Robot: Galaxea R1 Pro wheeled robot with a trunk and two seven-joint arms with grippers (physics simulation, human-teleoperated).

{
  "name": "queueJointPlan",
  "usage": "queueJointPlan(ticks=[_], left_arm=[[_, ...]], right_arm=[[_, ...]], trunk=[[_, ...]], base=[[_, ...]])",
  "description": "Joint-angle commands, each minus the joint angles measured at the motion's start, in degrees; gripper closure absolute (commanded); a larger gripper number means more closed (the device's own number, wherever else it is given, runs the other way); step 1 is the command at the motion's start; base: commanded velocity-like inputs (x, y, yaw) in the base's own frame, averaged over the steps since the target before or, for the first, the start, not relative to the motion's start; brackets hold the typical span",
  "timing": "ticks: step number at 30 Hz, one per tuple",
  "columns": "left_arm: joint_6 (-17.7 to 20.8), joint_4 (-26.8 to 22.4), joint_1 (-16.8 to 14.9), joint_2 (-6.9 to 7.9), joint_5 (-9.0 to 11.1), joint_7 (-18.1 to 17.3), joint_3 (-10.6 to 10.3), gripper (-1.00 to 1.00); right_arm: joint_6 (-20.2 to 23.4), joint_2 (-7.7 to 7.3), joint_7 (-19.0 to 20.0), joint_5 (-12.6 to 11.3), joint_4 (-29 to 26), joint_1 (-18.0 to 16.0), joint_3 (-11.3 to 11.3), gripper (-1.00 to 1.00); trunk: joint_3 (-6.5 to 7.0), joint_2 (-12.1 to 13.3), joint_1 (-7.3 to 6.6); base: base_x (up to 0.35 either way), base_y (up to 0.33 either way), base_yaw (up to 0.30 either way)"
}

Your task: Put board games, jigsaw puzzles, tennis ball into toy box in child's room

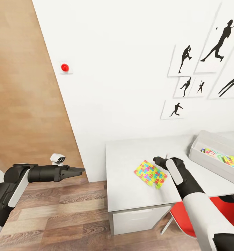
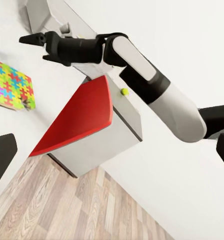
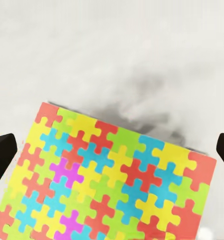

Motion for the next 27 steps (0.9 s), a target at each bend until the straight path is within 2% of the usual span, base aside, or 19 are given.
queueJointPlan(ticks=[1, 5, 11, 18, 27], left_arm=[[0.6, 0.0, -0.1, 0.06, 0.2, -0.1, -0.1, -1.00], [0.6, 0.0, -0.1, 0.10, 0.3, -0.1, -0.1, -1.00], [0.6, 0.0, -0.1, 0.14, 0.4, -0.1, 0.0, -1.00], [0.6, 0.0, -0.1, 0.19, 0.4, -0.1, 0.1, -1.00], [0.6, 0.0, -0.1, 0.27, 0.4, -0.1, 0.7, -1.00]], right_arm=[[0.2, 0.14, -0.6, -0.5, 0.9, -1.0, 0.2, -1.00], [1.3, 1.99, -1.9, -0.1, 6.4, -6.1, 0.3, -1.00], [1.6, 3.01, -3.5, 0.0, 14.1, -11.1, 0.3, -1.00], [1.6, 3.16, -3.7, 0.2, 17.0, -12.7, 0.3, -1.00], [1.1, 3.05, -3.4, 0.3, 17.3, -12.8, 0.6, -1.00]], trunk=[[-0.12, -0.1, 0.03], [-0.12, -0.1, 0.03], [-0.12, -0.1, 0.03], [-0.12, -0.1, 0.03], [-0.12, -0.1, 0.03]], base=[[0.000, 0.000, 0.000], [0.000, 0.000, 0.000], [0.000, 0.000, 0.000], [0.000, 0.000, 0.000], [0.000, 0.000, 0.000]])
